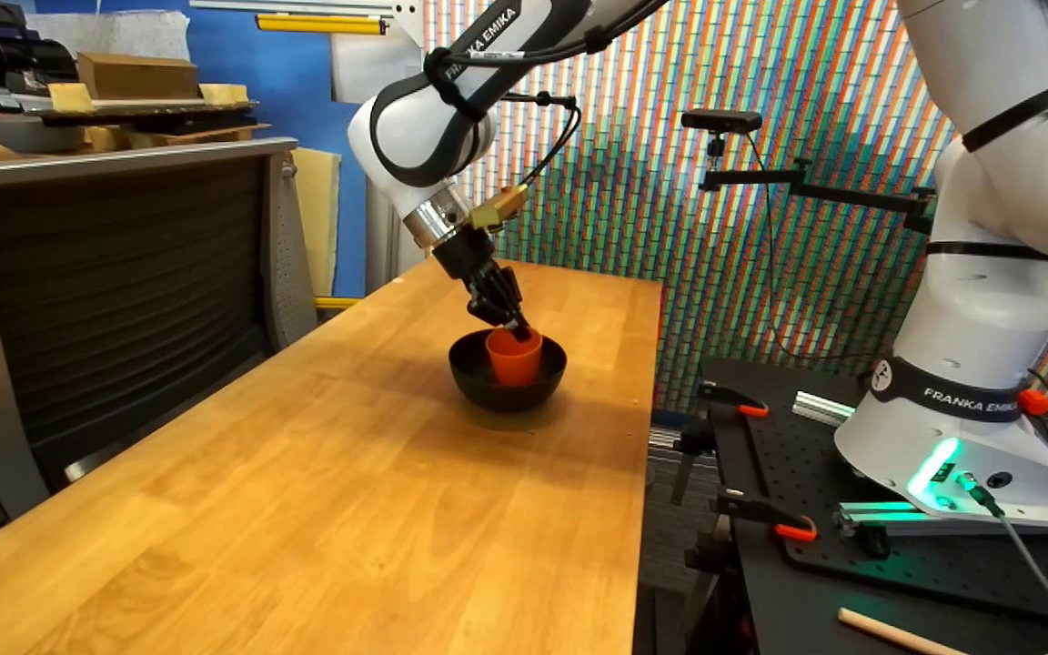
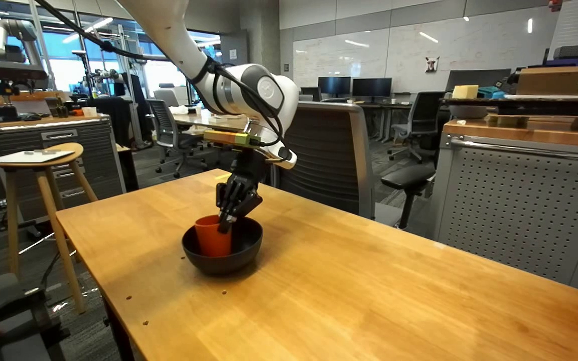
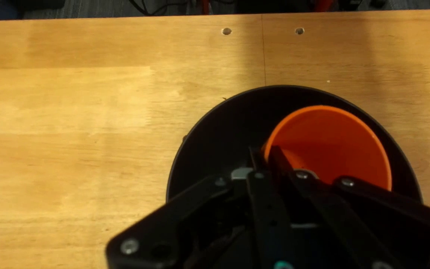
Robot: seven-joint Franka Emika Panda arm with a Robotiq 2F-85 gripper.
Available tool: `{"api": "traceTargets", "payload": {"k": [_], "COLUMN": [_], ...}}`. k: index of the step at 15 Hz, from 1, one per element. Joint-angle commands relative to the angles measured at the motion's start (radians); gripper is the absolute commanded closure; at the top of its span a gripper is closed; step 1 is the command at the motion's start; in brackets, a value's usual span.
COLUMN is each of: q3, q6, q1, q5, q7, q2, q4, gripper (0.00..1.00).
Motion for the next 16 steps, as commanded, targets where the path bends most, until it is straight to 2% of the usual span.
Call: {"api": "traceTargets", "payload": {"k": [1, 5, 9, 12, 15, 16], "q3": [-0.002, -0.004, 0.002, 0.013, 0.026, 0.024], "q6": [-0.011, -0.010, -0.022, 0.015, 0.047, 0.002], "q1": [-0.003, 0.011, 0.037, 0.059, 0.063, 0.058], "q5": [0.001, -0.038, -0.127, -0.190, -0.185, -0.171], "q7": [0.004, -0.007, -0.026, -0.013, -0.006, -0.010], "q2": [0.003, -0.135, -0.295, -0.406, -0.493, -0.420], "q4": [0.037, 0.009, 0.002, -0.016, -0.046, 0.020], "gripper": [0.61, 0.31, 0.01, 0.00, 0.00, 0.00]}}
